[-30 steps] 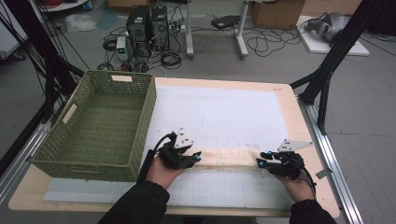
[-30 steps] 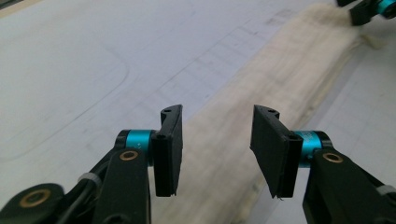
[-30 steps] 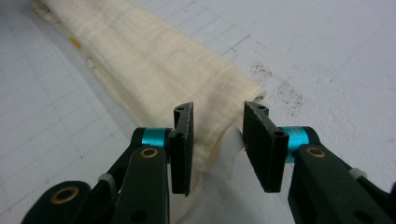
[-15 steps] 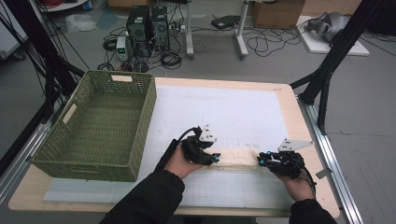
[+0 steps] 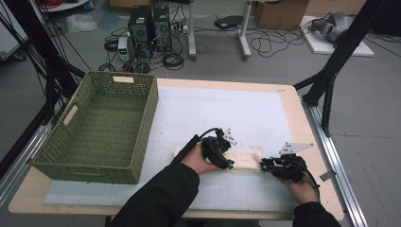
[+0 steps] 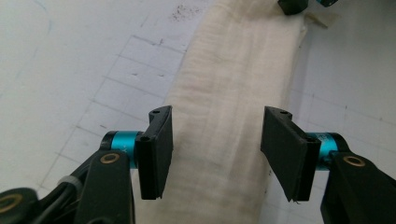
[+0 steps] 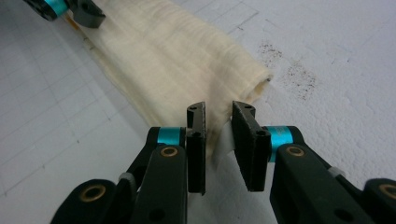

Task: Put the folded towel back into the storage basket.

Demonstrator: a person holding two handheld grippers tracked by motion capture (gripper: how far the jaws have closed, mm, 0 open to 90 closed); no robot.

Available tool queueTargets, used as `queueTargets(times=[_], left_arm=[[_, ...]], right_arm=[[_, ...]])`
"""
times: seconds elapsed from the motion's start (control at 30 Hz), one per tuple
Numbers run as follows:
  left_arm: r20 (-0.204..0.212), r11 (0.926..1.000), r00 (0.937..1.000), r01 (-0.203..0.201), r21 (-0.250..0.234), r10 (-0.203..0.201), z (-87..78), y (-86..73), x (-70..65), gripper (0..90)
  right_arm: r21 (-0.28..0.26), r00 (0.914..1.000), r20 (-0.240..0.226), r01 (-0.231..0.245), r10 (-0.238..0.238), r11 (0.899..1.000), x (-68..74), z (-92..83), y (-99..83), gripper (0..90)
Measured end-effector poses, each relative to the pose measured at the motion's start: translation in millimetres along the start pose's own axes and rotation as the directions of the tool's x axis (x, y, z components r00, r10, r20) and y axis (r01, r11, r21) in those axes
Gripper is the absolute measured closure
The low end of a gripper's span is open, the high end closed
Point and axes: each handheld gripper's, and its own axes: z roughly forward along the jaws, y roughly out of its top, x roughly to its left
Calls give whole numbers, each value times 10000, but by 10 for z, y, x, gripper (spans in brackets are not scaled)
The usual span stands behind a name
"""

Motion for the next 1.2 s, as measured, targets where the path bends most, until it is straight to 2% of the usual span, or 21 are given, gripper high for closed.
queueTargets(times=[0.1,0.23,0.4,0.47,0.57,0.77,0.93,0.97,1.13,1.2], left_arm=[[376,9988,9991,151,471,-169,90,-27,14,414],[466,9988,9988,105,478,-127,130,-19,2,377],[414,9985,9991,-74,543,52,127,81,-4,354],[267,9962,9994,-244,837,222,159,124,-18,343],[327,9930,9991,-308,1139,272,217,127,-26,327],[752,9930,9970,-284,1150,198,204,104,8,298],[972,9920,9948,-407,1193,292,219,102,-1,226],[942,9919,9951,-428,1199,315,221,104,-8,215],[604,9909,9973,-497,1251,424,223,110,-30,265],[783,9915,9965,-392,1239,296,214,110,-17,255]], right_arm=[[-7,10000,-17,2,-2,10000,0,0,0,751],[-6,10000,-21,13,-13,10000,-4,4,0,749],[-5,10000,-32,-8,8,10000,-9,7,1,738],[-9,10000,-48,-19,19,10000,-12,8,0,735],[-7,10000,-60,-32,32,10000,-14,7,-2,731],[-27,9999,-127,-66,66,10000,-15,4,-12,726],[-33,9999,-104,-88,87,10000,-16,3,-12,709],[-58,9999,-126,-101,100,9999,-16,5,-13,708],[-31,9999,-61,-99,99,9999,-16,3,-11,695],[-56,9999,-64,-82,82,10000,-19,6,-12,697]])
